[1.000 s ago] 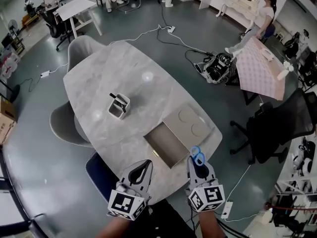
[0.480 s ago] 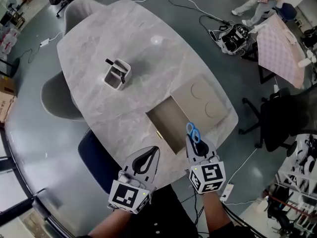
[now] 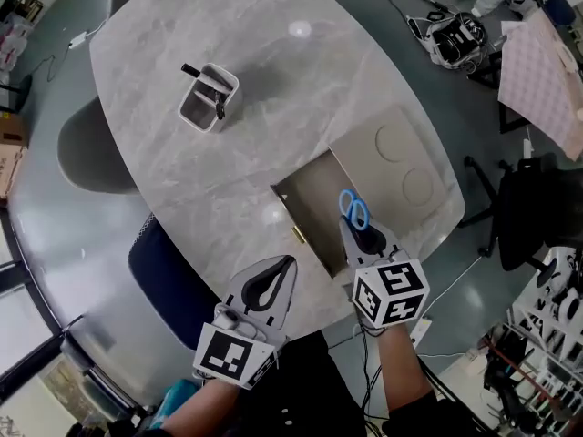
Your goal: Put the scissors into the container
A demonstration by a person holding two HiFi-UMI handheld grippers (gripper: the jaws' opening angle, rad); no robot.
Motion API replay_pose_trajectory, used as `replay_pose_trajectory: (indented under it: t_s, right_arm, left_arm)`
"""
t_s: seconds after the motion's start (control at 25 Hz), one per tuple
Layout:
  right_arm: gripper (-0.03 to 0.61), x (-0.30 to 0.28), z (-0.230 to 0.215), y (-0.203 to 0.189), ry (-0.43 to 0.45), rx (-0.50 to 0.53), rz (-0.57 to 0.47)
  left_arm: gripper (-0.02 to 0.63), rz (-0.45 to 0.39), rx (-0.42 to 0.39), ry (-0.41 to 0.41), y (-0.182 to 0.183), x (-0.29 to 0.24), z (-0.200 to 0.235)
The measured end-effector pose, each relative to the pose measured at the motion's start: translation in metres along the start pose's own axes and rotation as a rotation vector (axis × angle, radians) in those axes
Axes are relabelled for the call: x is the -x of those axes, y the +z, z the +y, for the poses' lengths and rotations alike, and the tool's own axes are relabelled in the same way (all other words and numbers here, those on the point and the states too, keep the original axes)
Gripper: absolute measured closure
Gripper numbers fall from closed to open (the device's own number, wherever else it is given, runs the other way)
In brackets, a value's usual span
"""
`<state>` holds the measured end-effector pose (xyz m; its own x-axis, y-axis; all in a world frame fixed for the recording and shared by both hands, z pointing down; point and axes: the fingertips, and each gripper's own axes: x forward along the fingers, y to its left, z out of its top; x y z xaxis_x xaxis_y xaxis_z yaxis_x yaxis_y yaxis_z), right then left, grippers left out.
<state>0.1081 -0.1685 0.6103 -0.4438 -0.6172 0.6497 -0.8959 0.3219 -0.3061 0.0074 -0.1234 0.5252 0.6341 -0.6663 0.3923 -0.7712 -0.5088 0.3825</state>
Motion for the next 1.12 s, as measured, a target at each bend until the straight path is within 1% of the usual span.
replay_pose_trajectory:
  t_s: [0.24,0.48,0.72,1.12]
  right_arm:
    - [0.548,-0.029,-0.006,-0.022,0.027,-0.042,0.121]
    - [0.548,-0.054,-0.007,-0.037,0.049,-0.142,0.210]
    - [0.548,-0.068,-0.008,-0.046,0.058,-0.177,0.259]
    - [0.546,-0.077,-0.007,-0.053,0.043,-0.159,0.283]
  left_arm:
    - [0.597,0.030,0.041,0.011,-0.021,-0.014,0.009]
    - [0.597,0.053,0.071,0.023,-0.039,-0.019,0.018]
    - [0.597,0.058,0.085,0.032,-0.044,-0.020,0.023]
    - [0.597,0.059,0.098,0.034,-0.046,-0.021,0.025]
